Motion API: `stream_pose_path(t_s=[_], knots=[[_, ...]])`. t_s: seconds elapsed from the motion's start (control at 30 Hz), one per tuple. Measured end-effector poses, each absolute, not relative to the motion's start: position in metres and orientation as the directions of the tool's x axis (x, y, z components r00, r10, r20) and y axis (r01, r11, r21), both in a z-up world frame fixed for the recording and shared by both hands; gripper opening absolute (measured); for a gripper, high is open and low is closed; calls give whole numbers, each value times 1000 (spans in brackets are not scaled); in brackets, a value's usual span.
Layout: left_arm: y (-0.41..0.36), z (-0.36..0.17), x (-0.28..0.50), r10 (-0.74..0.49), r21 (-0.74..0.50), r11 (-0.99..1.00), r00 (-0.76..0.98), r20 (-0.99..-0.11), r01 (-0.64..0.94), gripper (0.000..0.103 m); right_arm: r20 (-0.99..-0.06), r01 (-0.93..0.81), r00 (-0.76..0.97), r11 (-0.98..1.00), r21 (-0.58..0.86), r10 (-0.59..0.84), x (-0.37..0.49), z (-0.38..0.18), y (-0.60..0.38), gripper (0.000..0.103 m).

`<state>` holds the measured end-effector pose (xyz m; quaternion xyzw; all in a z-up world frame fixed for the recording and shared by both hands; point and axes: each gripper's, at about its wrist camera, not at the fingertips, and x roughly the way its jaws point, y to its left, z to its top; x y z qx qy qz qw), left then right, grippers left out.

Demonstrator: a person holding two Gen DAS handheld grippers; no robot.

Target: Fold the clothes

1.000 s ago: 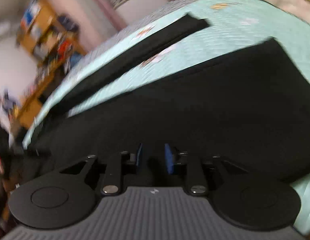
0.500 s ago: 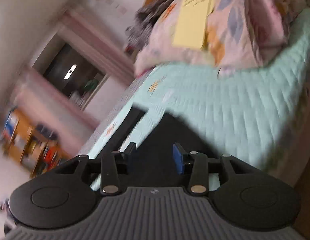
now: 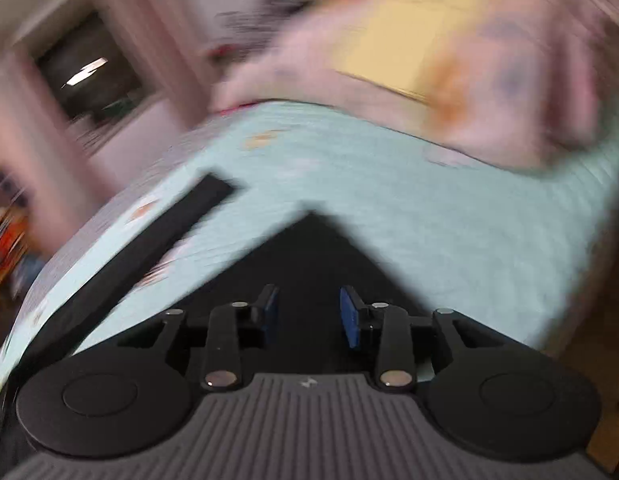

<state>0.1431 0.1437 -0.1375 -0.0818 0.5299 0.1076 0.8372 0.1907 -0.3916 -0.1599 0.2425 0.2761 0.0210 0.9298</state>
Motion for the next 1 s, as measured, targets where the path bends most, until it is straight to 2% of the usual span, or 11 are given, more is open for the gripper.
stream_pose_path(t_s=[0.07,0.2,0.37,0.43,0.5,0.63,0.73,0.8,0.9,0.97,1.0], knots=[[143,-138,145,96,-21,962,410,-907,-272,102,-522,-54,800,902,429,296,189,-156,-358,63],[141,-136,140,103,-15,961,408,-907,-276,102,-617,-227,643,882,412,454,198,-174,-311,64],[140,-137,139,107,-12,961,412,-905,-276,102,-649,-93,678,916,390,346,241,-182,-318,48],[140,-137,139,107,-13,961,411,-905,-277,103,-670,-9,712,956,294,213,257,-175,-314,49],[140,-137,139,108,-11,961,410,-905,-276,102,-664,-6,726,968,252,177,250,-160,-293,50],[140,-138,139,108,-9,962,411,-905,-273,103,-643,-324,654,915,239,399,227,-146,-209,51],[141,-138,139,101,-15,964,413,-905,-267,102,-662,-545,466,780,307,586,198,-151,-147,53],[141,-138,138,95,-19,965,416,-904,-261,102,-684,-615,376,721,321,625,191,-159,-120,53],[142,-139,137,91,-20,967,421,-903,-253,102,-692,-572,374,741,352,617,224,-178,-117,51],[142,-139,137,88,-22,969,422,-902,-248,102,-664,-471,440,785,402,604,248,-179,-130,36],[143,-139,137,86,-23,969,423,-902,-245,102,-664,-401,493,824,400,563,258,-176,-136,35]])
